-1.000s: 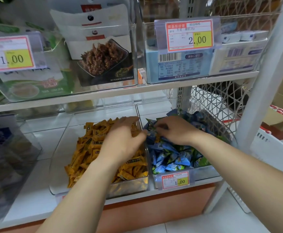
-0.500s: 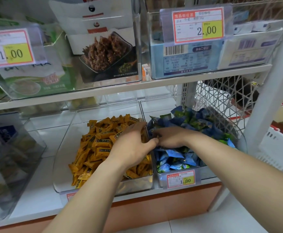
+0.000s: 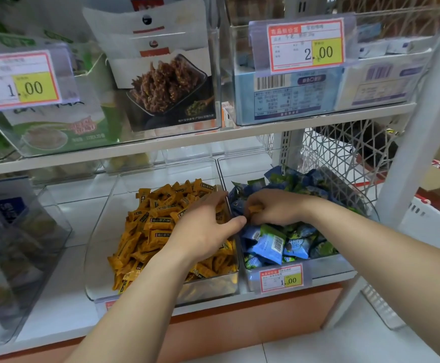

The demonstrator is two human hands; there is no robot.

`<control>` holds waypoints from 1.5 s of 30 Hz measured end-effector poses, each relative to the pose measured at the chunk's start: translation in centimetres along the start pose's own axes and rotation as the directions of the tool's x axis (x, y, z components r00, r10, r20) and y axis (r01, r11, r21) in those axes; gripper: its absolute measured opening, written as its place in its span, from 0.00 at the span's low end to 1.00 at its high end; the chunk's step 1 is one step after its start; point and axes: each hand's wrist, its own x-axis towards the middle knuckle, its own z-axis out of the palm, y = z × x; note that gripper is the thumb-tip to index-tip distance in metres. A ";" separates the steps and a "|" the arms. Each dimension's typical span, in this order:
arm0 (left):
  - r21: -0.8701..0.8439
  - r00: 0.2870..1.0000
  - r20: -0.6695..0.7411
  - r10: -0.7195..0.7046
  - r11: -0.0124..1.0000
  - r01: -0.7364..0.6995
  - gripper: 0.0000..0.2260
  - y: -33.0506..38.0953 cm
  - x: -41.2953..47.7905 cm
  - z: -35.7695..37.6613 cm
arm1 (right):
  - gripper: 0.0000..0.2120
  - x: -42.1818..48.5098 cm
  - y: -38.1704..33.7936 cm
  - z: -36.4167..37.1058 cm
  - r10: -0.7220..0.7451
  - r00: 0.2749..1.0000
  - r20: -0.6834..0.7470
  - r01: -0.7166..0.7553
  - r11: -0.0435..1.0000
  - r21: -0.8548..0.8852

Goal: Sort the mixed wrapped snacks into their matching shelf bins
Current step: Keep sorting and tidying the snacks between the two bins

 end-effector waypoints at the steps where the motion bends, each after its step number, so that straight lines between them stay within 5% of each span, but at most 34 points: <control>1: -0.008 1.000 -0.004 0.000 1.000 0.000 0.29 0.0 0.0 0.0 | 0.07 -0.3 0.2 -0.4 0.003 0.999 -0.054 -0.001 1.000 0.031; 5: -0.017 1.000 -0.020 0.006 1.000 -0.007 0.26 0.3 0.1 0.2 | 0.09 -1.6 1.7 -0.9 0.086 0.954 -0.286 0.013 0.944 0.329; 11: 0.107 0.978 -0.202 0.046 0.994 -0.025 0.26 2.5 0.5 0.2 | 0.06 -3.4 2.2 -1.0 0.199 0.805 -0.559 0.274 0.711 0.648; 18: 0.023 0.953 -0.251 0.169 0.985 -0.169 0.30 5.3 0.5 1.8 | 0.05 -3.6 -0.4 -0.2 0.234 0.844 -0.482 0.359 0.422 0.833; 24: -0.190 0.937 -0.340 0.078 0.970 -0.150 0.21 5.2 1.2 2.2 | 0.10 -3.6 -1.4 0.3 0.170 0.902 -0.397 0.327 0.330 0.885; 26: -0.165 0.943 -0.328 0.054 0.980 -0.113 0.20 5.2 1.2 1.9 | 0.12 -3.7 -1.4 0.3 0.133 0.914 -0.383 0.310 0.377 0.873; 30: -0.176 0.918 -0.395 0.013 0.980 -0.090 0.14 4.5 1.3 0.6 | 0.13 -3.5 -0.9 -0.7 0.128 0.872 -0.473 0.292 0.639 0.712; 34: -0.026 0.886 -0.463 -0.022 1.000 0.012 0.18 1.4 0.9 -1.7 | 0.07 -4.1 1.5 -2.8 0.095 0.737 -0.669 0.134 0.950 0.282; 38: 0.190 0.927 -0.361 -0.100 0.965 0.178 0.20 -1.4 0.4 -2.8 | 0.09 -4.4 3.3 -2.9 0.082 0.793 -0.604 -0.170 0.981 -0.091; 41: 0.230 0.932 -0.358 -0.052 0.963 0.142 0.20 -1.2 0.2 -2.8 | 0.11 -3.8 2.0 -2.5 0.000 0.826 -0.563 -0.070 0.992 -0.101; 45: 0.183 0.961 -0.274 0.045 0.983 0.006 0.21 1.8 -0.2 -1.5 | 0.11 -2.1 0.9 -0.9 -0.026 0.973 -0.230 -0.027 0.974 -0.227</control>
